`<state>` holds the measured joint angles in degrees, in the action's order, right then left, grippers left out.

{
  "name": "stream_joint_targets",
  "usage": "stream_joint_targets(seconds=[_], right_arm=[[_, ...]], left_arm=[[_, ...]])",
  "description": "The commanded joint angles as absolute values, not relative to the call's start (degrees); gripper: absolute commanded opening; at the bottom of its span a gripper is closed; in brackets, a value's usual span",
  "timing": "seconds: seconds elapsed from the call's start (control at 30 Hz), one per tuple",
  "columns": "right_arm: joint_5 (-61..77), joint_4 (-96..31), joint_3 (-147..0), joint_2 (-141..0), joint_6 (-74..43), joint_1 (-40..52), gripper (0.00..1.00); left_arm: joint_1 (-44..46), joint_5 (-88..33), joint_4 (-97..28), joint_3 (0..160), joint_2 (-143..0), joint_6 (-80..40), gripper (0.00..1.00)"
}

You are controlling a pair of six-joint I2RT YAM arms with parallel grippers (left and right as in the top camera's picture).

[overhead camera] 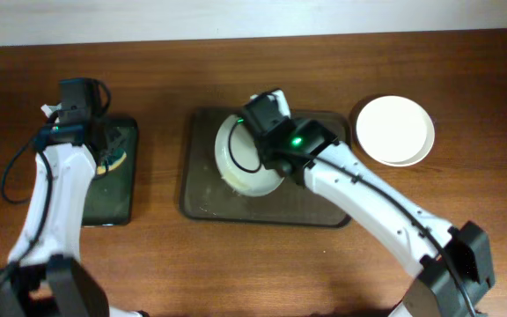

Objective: Clean dirty plates on tray and stack at the side

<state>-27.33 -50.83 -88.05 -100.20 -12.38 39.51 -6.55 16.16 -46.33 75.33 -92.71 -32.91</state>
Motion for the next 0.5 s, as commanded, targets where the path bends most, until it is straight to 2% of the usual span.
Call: stream_joint_targets(seconds=[0.0,0.07,0.13,0.17,0.23,0.27,0.33,0.47], right_arm=[[-55.9,-50.9,-94.1,-98.5,-2.2,46.7,0.04],[-67.8,-50.1,-94.4,-98.5,3.6,51.1,0.04],[-72.1,-50.2,-94.4,-98.5,4.5,52.9,0.04],[-76.2,-50.2,-94.4,-98.5,4.5,53.9,0.04],[-78.7,-50.1,-94.4,-98.6,6.2,54.6,0.04],[-78.7,-50.1,-94.4,-98.6,8.7,54.7,0.04],[-78.7,-50.2,-94.4,-98.6,11.3,54.8,0.04],[-84.6,-44.9,-94.4,-98.6,18.2,54.8,0.04]], left_arm=[[-10.5,5.0,-43.8,74.8,-101.6,-29.8,0.00],[-12.3,5.0,-43.4,74.8,-105.9,-29.9,0.00],[-14.3,5.8,-43.0,74.8,-107.7,-29.9,0.01],[-15.6,5.7,-43.0,74.8,-108.2,-29.9,0.06],[-17.2,5.1,-43.1,74.8,-108.3,-29.9,0.51],[-18.2,3.2,-43.0,74.8,-108.3,-29.9,0.81],[-19.7,0.6,-43.0,74.9,-108.1,-29.9,0.87],[-20.9,-2.0,-43.9,74.9,-102.7,-28.5,0.84]])
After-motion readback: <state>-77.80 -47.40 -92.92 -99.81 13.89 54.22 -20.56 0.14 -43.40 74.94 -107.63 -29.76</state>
